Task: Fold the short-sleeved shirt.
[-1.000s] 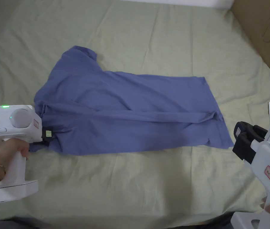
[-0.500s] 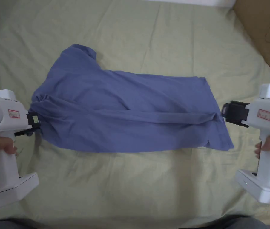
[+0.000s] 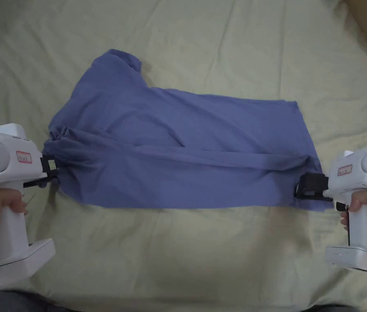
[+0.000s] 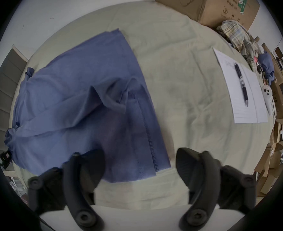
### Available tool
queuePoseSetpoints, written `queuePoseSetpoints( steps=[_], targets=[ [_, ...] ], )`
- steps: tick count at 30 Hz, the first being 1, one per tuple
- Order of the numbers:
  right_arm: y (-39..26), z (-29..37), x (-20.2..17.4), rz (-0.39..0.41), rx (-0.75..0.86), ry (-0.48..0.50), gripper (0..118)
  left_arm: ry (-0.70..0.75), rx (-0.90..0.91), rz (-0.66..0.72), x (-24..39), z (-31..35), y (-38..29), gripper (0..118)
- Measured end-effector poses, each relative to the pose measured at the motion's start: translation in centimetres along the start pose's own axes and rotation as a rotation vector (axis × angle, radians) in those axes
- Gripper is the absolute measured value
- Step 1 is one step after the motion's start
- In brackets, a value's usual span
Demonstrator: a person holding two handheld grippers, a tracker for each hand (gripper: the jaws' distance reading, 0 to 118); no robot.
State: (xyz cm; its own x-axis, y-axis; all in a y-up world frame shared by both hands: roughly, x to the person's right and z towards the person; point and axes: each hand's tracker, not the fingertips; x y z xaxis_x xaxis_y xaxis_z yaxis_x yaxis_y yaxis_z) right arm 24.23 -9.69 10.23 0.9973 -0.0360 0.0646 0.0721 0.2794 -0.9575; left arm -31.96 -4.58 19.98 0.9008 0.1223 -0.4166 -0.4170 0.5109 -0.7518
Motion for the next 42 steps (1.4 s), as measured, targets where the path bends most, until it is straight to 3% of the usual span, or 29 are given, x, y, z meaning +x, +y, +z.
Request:
queuePoseSetpoints(
  steps=[2,6,7,11,15,20,29,31,33,34,35,37,38,42],
  targets=[
    [-0.2,-0.1,-0.2,-0.006,0.004,-0.001,52,0.01,-0.005,0.011,0.3,0.2,-0.3,6],
    [0.5,0.8,0.7,-0.028,0.005,0.084,6,0.027,-0.015,0.023,0.1,-0.5,0.0,6],
    [0.7,1.4,1.0,-0.049,0.005,0.097,6,0.03,-0.014,0.025,0.1,-0.3,0.2,6],
    [1.1,4.6,1.7,0.004,0.059,0.119,6,0.021,0.003,0.007,0.0,1.5,1.1,6],
    [-0.1,9.3,2.1,0.003,0.13,0.181,6,0.009,0.053,0.011,-0.7,5.2,1.2,6],
    [-3.1,11.8,3.5,0.032,0.178,0.182,6,-0.002,0.079,0.029,-4.0,7.3,-0.3,6],
    [-12.6,9.6,5.8,-0.078,0.124,0.197,6,0.005,-0.027,0.033,-7.8,7.3,-9.2,6],
    [-13.9,8.7,5.8,-0.086,0.113,0.176,6,0.012,-0.031,0.036,-8.1,6.8,-10.7,13],
    [-14.4,8.6,5.8,-0.107,0.128,0.163,7,0.049,-0.034,0.028,-7.7,7.1,-11.6,41],
    [-14.7,9.5,5.4,-0.121,0.141,0.16,17,0.07,-0.022,0.026,-7.8,7.5,-11.7,66],
    [-14.7,10.3,5.3,-0.127,0.159,0.128,35,0.075,0.01,0.033,-8.1,8.1,-11.4,79],
    [-14.4,12.0,5.2,-0.087,0.228,0.069,89,0.069,0.105,0.065,-8.4,10.0,-10.5,101],
    [-14.1,13.4,5.1,-0.072,0.275,0.052,96,0.061,0.16,0.065,-8.4,11.0,-9.9,107],
    [-14.3,19.8,3.5,-0.018,0.56,0.058,96,0.046,0.417,-0.011,-6.0,15.7,-8.6,110]
  ],
)
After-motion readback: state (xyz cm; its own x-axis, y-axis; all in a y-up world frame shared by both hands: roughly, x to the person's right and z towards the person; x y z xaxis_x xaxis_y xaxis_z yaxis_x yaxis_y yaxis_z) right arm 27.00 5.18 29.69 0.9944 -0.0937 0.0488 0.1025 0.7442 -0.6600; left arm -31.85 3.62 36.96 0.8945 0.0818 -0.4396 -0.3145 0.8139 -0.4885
